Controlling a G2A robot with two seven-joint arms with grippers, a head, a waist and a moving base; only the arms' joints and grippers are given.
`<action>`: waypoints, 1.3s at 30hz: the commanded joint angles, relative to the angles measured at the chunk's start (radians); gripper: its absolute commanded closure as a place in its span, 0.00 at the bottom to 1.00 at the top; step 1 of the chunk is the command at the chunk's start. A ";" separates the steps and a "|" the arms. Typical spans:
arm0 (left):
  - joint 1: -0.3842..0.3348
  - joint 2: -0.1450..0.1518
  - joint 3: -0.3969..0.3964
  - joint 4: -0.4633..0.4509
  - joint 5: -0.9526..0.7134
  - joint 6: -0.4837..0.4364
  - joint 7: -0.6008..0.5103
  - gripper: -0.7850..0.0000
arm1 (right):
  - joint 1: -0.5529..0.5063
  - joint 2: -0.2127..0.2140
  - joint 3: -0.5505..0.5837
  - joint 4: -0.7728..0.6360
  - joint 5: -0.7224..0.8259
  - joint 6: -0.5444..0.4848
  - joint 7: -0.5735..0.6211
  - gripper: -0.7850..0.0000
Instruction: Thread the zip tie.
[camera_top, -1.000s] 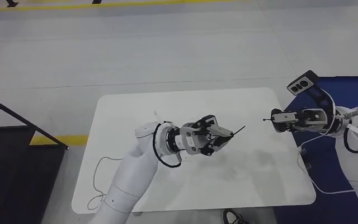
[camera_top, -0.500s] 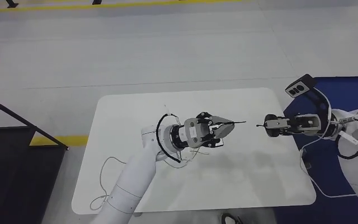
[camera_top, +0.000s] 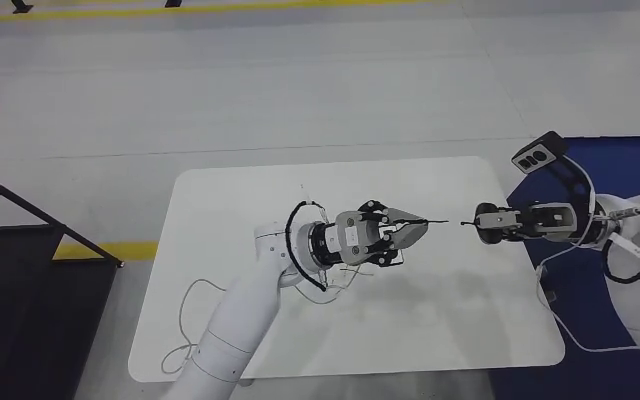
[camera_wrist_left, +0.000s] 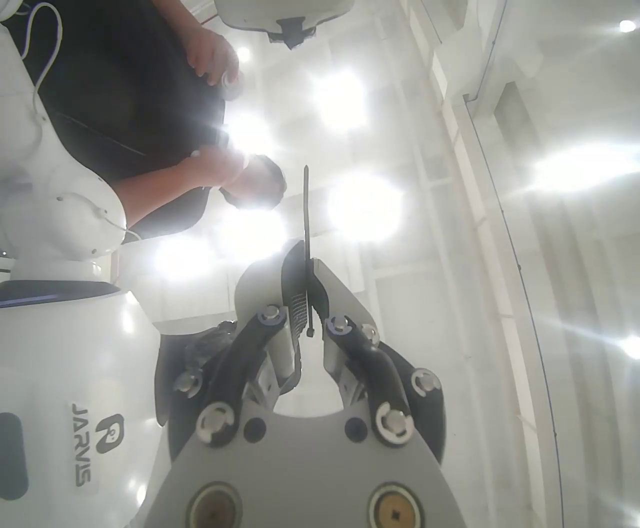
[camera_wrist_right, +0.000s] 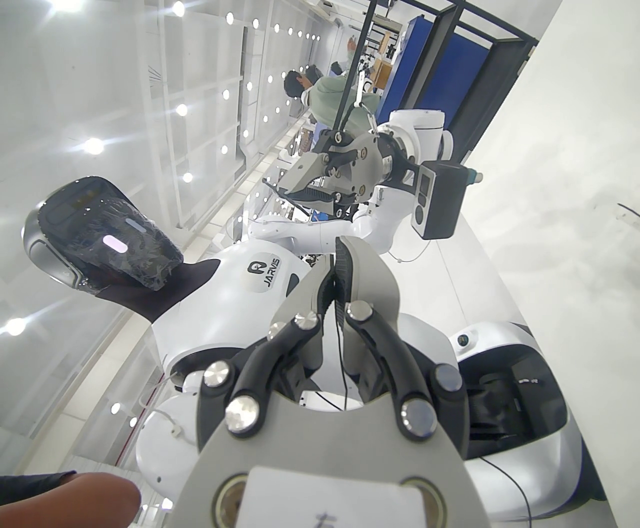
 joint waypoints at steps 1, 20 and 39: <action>0.000 0.000 0.000 0.000 0.000 0.000 0.000 1.00 | 0.000 0.000 0.000 0.000 0.000 0.000 0.000 1.00; 0.019 0.003 0.001 0.008 -0.047 0.047 0.053 1.00 | -0.022 -0.002 0.009 -0.042 -0.002 -0.043 -0.021 1.00; -0.028 0.074 0.120 0.013 -0.416 0.093 0.290 1.00 | -0.082 0.007 0.031 -0.100 0.010 -0.043 0.010 1.00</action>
